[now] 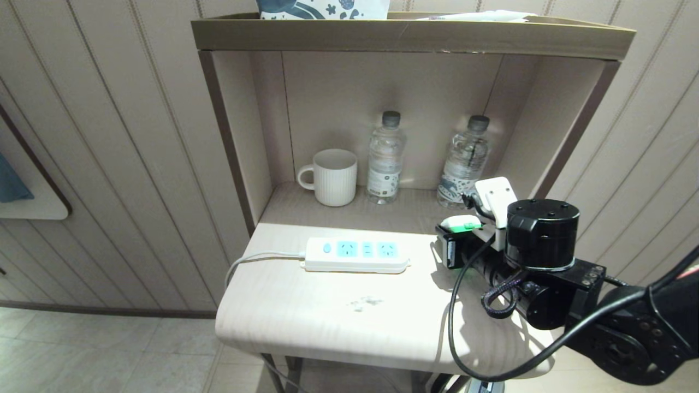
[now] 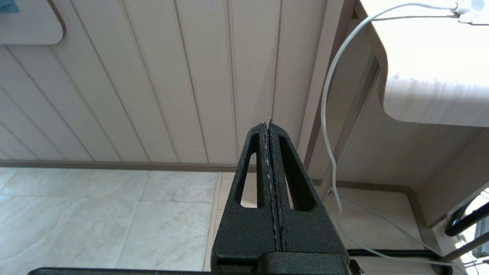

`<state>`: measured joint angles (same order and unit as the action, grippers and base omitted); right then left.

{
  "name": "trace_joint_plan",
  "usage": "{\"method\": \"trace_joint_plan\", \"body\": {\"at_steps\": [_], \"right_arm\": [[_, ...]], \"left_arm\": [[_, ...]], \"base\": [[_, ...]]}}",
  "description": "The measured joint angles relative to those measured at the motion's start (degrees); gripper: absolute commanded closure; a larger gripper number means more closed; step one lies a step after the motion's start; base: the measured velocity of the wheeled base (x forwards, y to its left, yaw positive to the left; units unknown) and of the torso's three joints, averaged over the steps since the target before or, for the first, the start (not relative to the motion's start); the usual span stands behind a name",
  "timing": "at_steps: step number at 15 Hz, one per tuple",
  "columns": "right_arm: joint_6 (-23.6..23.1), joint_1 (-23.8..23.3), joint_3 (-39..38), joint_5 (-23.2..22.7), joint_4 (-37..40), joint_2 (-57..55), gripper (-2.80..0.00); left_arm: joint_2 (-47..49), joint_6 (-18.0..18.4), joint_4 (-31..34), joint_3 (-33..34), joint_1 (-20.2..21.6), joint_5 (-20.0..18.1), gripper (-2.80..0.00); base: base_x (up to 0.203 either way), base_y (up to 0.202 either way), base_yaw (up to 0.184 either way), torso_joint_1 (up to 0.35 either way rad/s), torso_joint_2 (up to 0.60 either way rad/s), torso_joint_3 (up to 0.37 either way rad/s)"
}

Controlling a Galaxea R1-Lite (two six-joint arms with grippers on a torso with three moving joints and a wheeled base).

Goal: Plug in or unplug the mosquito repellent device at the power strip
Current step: Place the mosquito repellent liquid on the table

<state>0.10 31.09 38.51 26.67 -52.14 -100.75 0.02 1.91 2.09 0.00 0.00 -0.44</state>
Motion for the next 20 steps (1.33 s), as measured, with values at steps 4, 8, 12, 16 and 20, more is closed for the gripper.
{"method": "trace_joint_plan", "body": {"at_steps": [4,8,12,16,20], "right_arm": [[-0.1,-0.3,0.3,-0.1,0.1,0.3,0.0],[-0.2,-0.4,0.4,-0.2,0.6,0.7,0.0],[-0.3,-0.5,0.5,-0.5,0.5,0.8,0.0],[-0.1,-0.5,-0.6,-0.5,0.0,0.8,0.0],[0.1,-0.7,-0.8,-0.5,0.0,1.0,0.0]], "left_arm": [[0.0,0.0,0.0,0.0,0.0,0.0,0.0],[0.0,0.0,0.0,0.0,0.0,0.0,0.0],[0.0,0.0,0.0,0.0,0.0,0.0,0.0],[0.0,0.0,0.0,0.0,0.0,0.0,0.0],[0.0,0.0,0.0,0.0,0.0,0.0,0.0]], "base": [[0.0,0.0,0.0,0.0,0.0,0.0],[0.0,0.0,0.0,0.0,0.0,0.0],[0.0,0.0,0.0,0.0,0.0,0.0],[0.0,0.0,0.0,0.0,0.0,0.0],[0.0,0.0,0.0,0.0,0.0,0.0]]}}
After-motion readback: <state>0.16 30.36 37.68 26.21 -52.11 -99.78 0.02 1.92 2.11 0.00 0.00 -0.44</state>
